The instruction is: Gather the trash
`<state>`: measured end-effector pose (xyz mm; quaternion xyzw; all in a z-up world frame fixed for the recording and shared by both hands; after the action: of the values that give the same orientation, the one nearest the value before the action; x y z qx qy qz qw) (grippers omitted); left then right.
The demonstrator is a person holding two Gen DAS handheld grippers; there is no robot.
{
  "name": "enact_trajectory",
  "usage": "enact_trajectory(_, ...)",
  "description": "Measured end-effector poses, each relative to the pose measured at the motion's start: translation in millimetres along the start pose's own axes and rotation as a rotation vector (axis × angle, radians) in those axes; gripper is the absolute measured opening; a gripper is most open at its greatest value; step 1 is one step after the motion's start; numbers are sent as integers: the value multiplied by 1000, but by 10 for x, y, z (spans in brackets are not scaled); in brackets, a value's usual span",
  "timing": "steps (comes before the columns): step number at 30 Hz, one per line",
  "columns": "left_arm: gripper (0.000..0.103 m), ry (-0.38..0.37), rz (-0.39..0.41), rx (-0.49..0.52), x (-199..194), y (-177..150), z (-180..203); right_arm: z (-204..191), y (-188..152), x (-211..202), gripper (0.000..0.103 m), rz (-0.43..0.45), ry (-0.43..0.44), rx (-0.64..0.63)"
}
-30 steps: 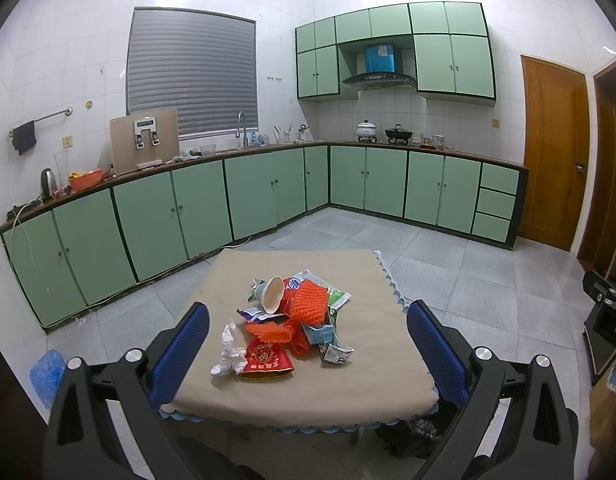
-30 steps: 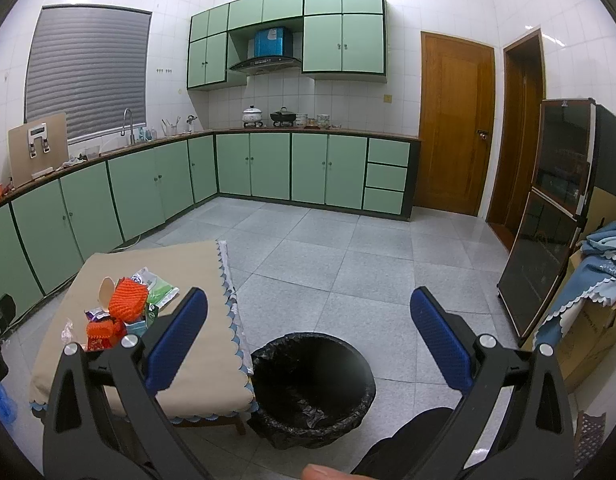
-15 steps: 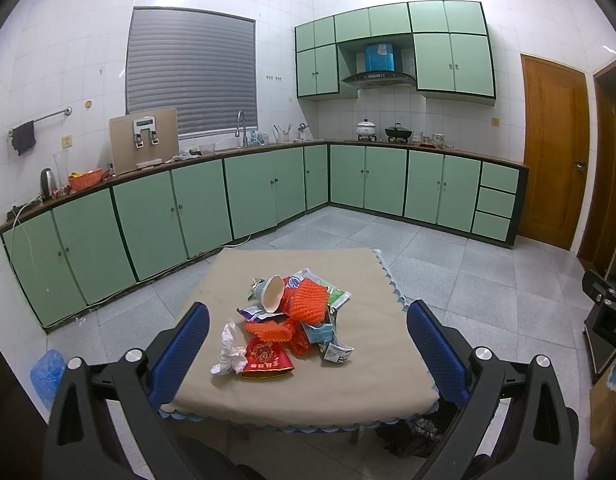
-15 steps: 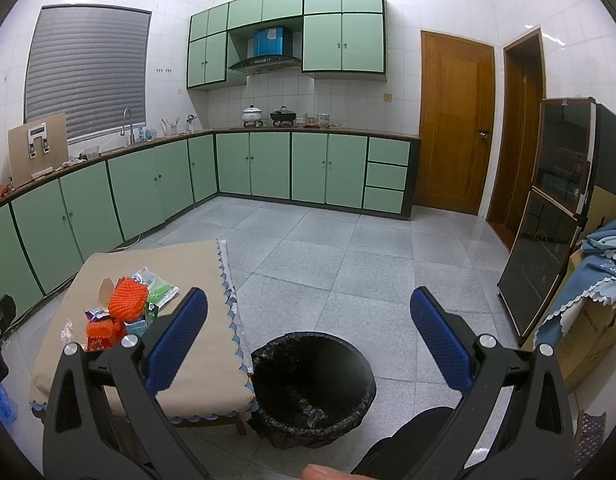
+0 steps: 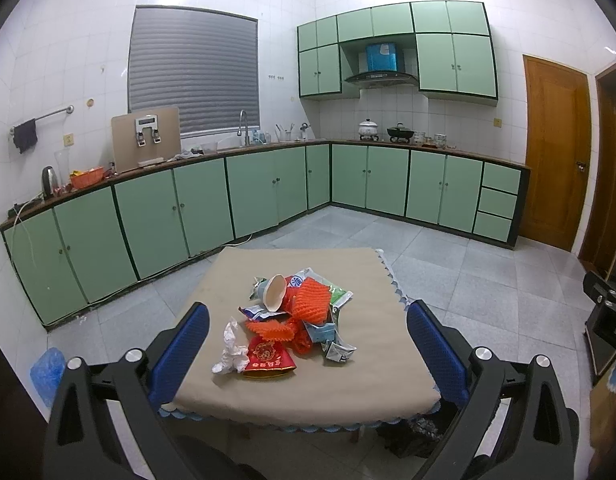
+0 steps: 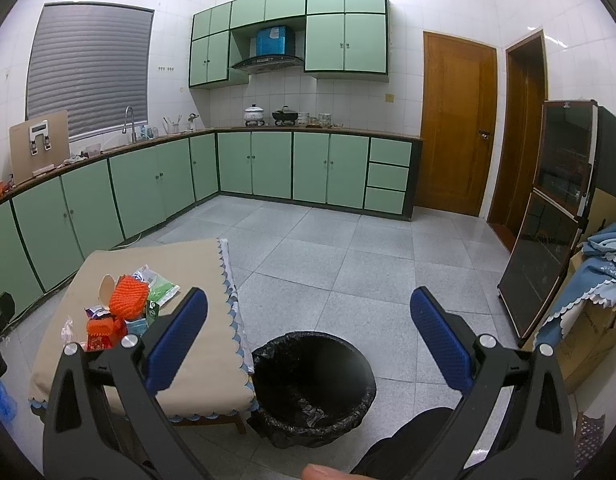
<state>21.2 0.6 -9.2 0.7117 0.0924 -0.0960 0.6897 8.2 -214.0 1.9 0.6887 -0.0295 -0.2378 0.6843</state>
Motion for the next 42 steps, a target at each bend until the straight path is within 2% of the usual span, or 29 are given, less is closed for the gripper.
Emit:
enact_trajectory(34,97,12,-33,-4,145,-94,-77,-118,-66,147,98,-32,15,-17)
enact_trajectory(37,97,-3,-47,-8,209,-148,-156,-232,-95,237,98,-29,58,-34)
enact_trajectory(40,97,-5,-86,-13,330,-315,-354,-461,-185,401,98,-36,147,-68)
enact_trajectory(41,97,1,-95,-4,357,-362,-399,-519,-206,441,98,-37,166,-74)
enact_trajectory(42,97,38,-113,12,414,-455,-496,-618,-262,517,98,-46,193,-84)
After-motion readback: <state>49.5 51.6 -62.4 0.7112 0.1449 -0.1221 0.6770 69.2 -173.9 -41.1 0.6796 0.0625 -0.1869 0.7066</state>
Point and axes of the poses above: each gripper's, at about its wrist camera, not at the fingertips, and x roughly the way its jaws point, z to its right, y to its top, the point moved 2 cm from there along x, roughly the way its jaws point, and after that the axes turned 9 degrees about z, right-handed, at the moved point
